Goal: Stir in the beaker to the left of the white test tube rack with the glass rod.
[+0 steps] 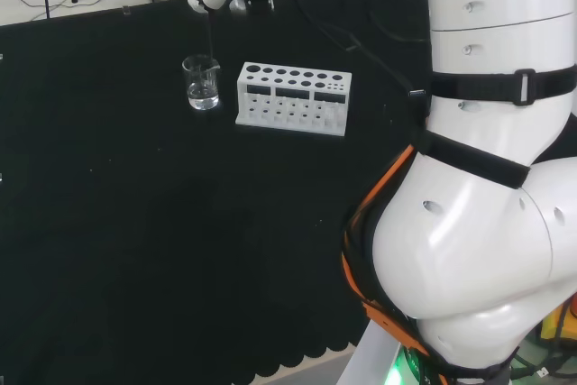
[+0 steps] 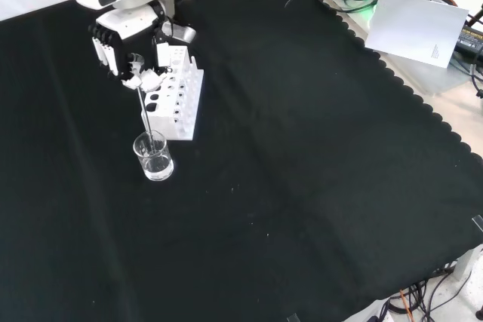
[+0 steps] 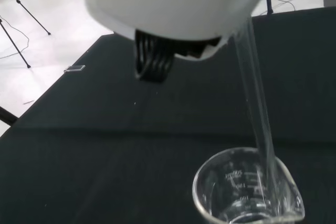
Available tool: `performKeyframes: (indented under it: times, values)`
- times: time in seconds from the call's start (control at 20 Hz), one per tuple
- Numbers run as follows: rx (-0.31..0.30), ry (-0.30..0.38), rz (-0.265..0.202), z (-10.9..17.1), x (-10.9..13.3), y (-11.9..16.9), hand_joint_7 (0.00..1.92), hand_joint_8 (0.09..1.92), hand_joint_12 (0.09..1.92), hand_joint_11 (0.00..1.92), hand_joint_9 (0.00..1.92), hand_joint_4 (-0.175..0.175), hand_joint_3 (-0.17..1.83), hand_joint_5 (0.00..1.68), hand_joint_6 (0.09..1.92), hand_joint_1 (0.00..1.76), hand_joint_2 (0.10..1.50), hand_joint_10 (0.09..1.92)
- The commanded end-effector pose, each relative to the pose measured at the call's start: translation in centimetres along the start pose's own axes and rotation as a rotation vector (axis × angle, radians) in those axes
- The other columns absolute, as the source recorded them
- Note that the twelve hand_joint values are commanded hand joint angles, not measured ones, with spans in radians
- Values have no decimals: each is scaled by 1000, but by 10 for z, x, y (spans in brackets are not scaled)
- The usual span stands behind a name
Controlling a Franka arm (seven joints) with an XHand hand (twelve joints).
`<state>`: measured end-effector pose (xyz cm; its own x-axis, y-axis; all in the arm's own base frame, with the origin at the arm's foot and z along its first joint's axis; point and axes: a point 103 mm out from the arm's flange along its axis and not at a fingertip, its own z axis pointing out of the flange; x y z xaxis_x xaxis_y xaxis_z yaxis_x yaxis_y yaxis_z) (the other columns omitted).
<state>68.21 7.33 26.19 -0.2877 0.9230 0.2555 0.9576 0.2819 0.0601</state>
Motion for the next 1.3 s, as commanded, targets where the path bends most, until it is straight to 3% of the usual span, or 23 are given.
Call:
performKeyframes:
  times: [0.05, 0.25, 0.4, 0.7, 1.0, 1.3]
  values:
    - [5, 9, -24, 4, 24, 2, 1647, 808, 1096, 1497, 1893, -175, 1047, 1407, 633, 1232, 396, 706]
    - [12, 20, -71, 16, 54, 22, 1647, 809, 1097, 1498, 1894, -175, 1048, 1407, 633, 1231, 395, 705]
    - [14, 32, -81, 22, 57, 34, 1647, 809, 1097, 1498, 1894, -175, 1048, 1407, 634, 1231, 395, 705]
    - [14, 28, -47, 22, 32, 41, 1647, 809, 1097, 1498, 1895, -175, 1049, 1407, 634, 1231, 395, 705]
    - [-6, -2, 13, 4, -2, 24, 1647, 810, 1096, 1498, 1895, -175, 1049, 1407, 634, 1231, 395, 704]
    - [-8, -17, 36, -6, -10, 9, 1646, 810, 1096, 1498, 1896, -175, 1049, 1407, 634, 1231, 395, 704]
